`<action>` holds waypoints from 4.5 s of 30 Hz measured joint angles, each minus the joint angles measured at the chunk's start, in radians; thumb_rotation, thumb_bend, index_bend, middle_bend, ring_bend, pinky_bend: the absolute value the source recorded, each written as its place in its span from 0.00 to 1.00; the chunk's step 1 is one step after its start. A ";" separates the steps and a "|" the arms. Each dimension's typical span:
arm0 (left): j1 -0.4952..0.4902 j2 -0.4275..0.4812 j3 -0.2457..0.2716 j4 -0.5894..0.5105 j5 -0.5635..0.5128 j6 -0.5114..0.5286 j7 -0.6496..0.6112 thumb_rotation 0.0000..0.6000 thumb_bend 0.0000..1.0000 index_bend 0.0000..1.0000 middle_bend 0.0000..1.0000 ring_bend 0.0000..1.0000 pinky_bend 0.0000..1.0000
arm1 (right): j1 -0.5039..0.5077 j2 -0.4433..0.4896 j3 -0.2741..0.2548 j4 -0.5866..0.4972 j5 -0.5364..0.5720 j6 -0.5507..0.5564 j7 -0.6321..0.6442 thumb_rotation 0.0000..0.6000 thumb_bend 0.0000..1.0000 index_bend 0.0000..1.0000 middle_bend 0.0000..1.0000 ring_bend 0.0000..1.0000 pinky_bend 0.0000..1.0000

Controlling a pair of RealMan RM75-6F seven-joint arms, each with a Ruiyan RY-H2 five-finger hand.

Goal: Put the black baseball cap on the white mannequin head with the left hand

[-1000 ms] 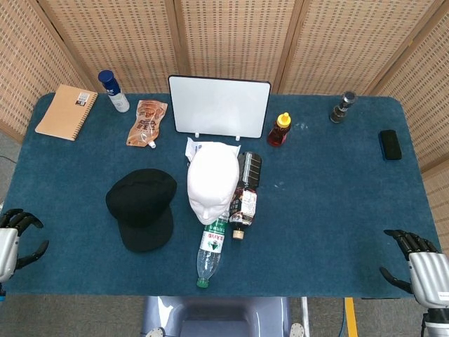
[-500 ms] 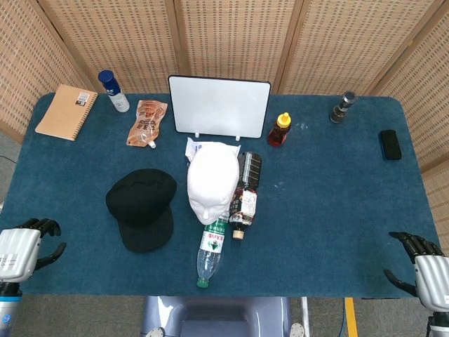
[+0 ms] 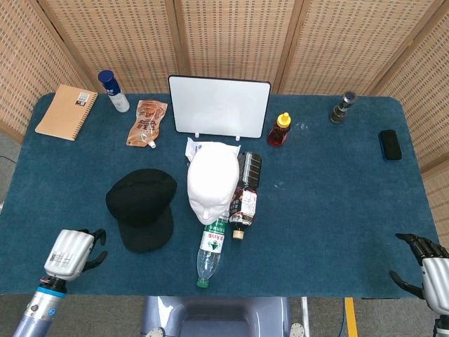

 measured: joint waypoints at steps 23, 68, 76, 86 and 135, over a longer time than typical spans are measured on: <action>-0.051 -0.332 -0.030 0.226 -0.110 -0.092 0.102 1.00 0.23 0.55 0.85 0.73 0.84 | -0.014 -0.005 0.001 0.032 0.022 0.001 0.031 1.00 0.20 0.23 0.29 0.28 0.31; -0.133 -0.497 -0.107 0.470 -0.122 -0.057 0.049 1.00 0.22 0.55 0.58 0.42 0.69 | -0.051 0.008 0.023 0.057 0.079 0.025 0.062 1.00 0.20 0.23 0.29 0.28 0.31; -0.207 -0.513 -0.194 0.522 -0.153 -0.096 0.006 1.00 0.22 0.55 0.53 0.40 0.64 | -0.052 0.017 0.030 0.036 0.080 0.031 0.040 1.00 0.20 0.23 0.29 0.28 0.31; -0.289 -0.498 -0.280 0.551 -0.229 -0.165 -0.043 1.00 0.22 0.55 0.50 0.38 0.60 | -0.056 0.029 0.033 0.005 0.075 0.039 0.009 1.00 0.20 0.23 0.29 0.28 0.31; -0.377 -0.170 -0.240 0.510 -0.035 0.000 -0.298 1.00 0.82 0.77 0.49 0.42 0.76 | -0.055 0.039 0.035 -0.028 0.047 0.047 -0.005 1.00 0.20 0.23 0.29 0.28 0.31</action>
